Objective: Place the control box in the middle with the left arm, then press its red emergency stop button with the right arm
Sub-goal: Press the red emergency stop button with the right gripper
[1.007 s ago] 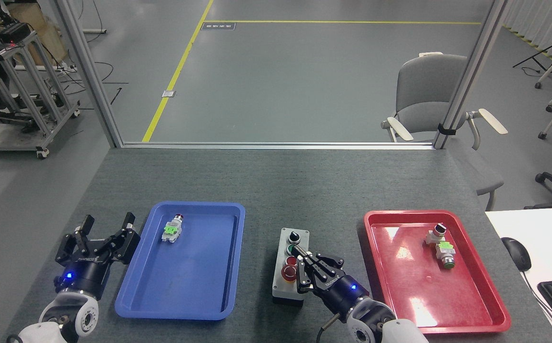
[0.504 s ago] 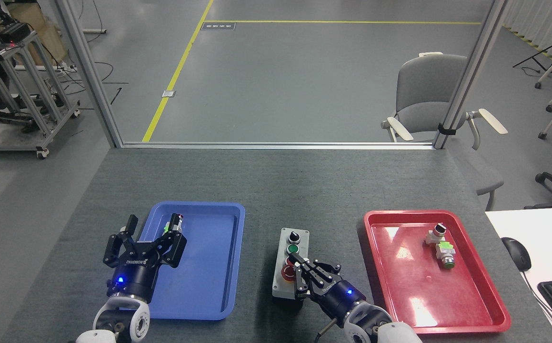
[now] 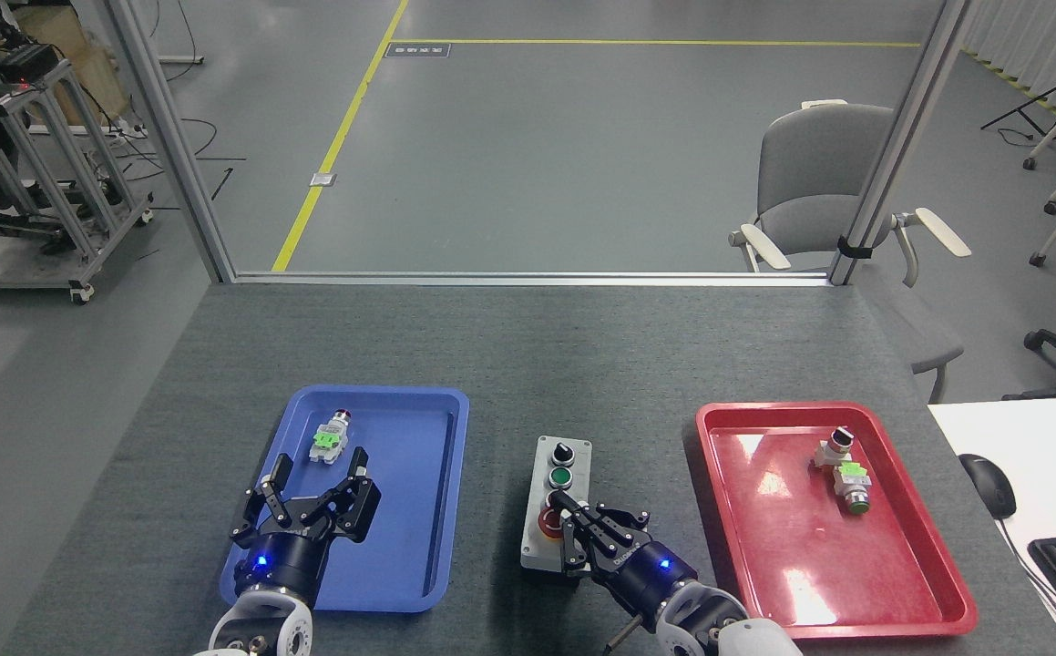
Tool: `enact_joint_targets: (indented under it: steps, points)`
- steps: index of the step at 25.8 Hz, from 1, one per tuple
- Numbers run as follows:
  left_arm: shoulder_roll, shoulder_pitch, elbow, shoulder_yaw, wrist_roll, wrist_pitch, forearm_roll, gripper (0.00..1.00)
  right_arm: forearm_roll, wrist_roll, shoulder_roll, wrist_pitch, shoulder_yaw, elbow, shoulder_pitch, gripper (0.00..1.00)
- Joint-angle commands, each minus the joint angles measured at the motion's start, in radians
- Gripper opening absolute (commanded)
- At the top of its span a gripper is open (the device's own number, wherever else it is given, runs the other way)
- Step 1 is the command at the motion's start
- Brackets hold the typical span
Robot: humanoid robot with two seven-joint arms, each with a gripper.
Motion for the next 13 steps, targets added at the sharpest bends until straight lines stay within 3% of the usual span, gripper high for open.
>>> enact_joint_targets:
  steps: [1,8,13]
  points:
    - [-0.002,-0.005,0.003,0.001,-0.033,0.0,0.0,1.0,0.023,0.007,0.002,0.001,0.002,0.025,0.0,0.0]
    - [-0.005,-0.005,0.003,0.001,-0.023,0.0,0.002,1.0,0.036,0.005,0.007,0.004,0.004,0.031,0.0,0.0]
    - [-0.006,-0.005,0.003,0.001,-0.022,0.0,0.002,1.0,-0.008,-0.022,0.019,-0.002,-0.039,0.006,-0.009,0.0]
